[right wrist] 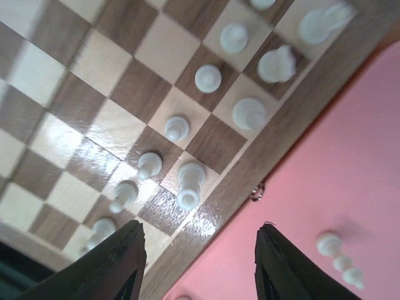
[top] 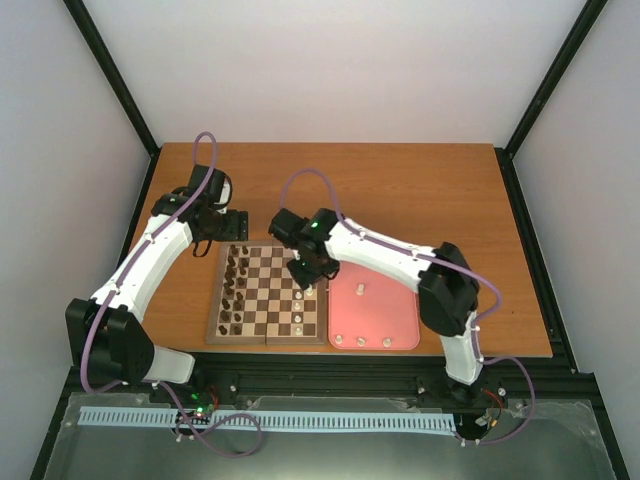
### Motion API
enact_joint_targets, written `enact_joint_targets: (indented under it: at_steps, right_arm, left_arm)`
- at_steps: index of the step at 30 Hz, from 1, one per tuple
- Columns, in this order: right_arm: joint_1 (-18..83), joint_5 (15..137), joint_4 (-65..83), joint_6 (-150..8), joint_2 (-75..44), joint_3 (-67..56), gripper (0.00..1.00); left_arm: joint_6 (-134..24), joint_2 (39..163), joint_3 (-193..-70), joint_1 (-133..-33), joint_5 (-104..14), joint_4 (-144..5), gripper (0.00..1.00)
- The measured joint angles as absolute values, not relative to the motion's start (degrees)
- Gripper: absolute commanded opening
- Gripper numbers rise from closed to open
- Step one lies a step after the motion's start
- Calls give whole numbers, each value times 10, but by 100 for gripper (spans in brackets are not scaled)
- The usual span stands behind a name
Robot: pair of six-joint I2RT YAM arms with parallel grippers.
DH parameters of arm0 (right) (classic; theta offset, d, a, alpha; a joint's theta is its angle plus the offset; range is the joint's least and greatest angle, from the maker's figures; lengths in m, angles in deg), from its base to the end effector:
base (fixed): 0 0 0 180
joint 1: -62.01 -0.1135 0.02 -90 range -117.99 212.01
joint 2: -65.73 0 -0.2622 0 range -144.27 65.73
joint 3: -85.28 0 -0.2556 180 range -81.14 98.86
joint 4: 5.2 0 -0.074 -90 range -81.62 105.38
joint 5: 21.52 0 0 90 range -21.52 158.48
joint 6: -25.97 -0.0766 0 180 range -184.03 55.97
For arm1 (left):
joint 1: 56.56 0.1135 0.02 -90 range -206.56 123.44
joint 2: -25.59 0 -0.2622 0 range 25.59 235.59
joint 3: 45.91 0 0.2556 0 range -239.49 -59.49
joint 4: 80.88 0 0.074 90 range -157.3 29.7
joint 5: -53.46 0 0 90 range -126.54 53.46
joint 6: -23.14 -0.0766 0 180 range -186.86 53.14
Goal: Set up the chess pieces on the board
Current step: Pick up the chess piece from the storage box.
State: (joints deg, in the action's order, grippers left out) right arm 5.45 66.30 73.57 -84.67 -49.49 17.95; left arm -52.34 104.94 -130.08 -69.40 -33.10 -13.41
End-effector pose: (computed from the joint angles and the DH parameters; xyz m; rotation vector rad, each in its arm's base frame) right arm 0.2283 0.3403 0.1905 -0.9203 2.8532 0.0974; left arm 0.2890 -0.0612 0.2590 -0.0585 2.6624 -0.0755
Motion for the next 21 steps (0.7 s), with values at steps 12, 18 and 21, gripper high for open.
enact_joint_targets:
  at_steps: [12, 18, 21]
  right_arm:
    - [182, 672, 729, -850, -349, 31, 52]
    - [188, 685, 724, -844, -367, -24, 53]
    - [189, 689, 714, -843, -367, -37, 52]
  left_arm:
    - [-523, 1049, -1301, -694, -331, -134, 100]
    - [-523, 1049, -1301, -694, -331, -134, 100]
    - [-523, 1050, -1301, -694, -331, -134, 100]
